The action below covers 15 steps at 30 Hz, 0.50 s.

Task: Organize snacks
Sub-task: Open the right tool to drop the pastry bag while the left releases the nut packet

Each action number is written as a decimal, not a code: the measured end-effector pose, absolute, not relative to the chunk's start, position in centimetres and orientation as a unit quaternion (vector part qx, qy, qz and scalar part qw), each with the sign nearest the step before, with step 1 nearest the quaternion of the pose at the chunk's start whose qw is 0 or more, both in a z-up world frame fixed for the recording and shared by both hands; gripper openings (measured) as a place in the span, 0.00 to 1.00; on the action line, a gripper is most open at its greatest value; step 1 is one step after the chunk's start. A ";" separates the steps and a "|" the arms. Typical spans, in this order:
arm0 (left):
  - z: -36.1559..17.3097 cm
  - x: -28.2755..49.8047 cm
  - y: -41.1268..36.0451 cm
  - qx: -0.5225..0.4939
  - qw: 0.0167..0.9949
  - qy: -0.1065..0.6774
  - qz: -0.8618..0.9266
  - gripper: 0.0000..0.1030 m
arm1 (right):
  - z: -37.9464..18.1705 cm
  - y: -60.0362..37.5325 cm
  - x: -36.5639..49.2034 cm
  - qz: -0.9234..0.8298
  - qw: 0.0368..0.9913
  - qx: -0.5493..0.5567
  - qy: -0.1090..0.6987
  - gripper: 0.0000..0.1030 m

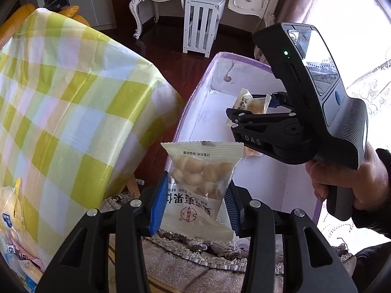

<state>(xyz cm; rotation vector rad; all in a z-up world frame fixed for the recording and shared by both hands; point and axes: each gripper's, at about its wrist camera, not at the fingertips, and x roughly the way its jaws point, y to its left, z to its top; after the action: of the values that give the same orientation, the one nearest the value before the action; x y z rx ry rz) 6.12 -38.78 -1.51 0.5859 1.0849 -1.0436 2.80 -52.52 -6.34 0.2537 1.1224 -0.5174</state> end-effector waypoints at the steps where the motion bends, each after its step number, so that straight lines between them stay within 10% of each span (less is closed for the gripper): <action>1: -1.7 6.1 -39.0 0.265 0.688 0.487 -0.468 0.41 | -6.6 -52.7 2.8 -0.243 0.806 0.120 0.527 0.44; 15: -3.3 6.5 -41.3 0.275 0.659 0.510 -0.479 0.41 | -8.2 -52.9 3.0 -0.250 0.792 0.123 0.543 0.44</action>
<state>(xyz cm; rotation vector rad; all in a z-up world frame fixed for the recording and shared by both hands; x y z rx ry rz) 6.49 -41.26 -3.30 0.6213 1.1547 -1.0849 2.97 -52.87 -8.20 0.2652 1.1679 -0.5376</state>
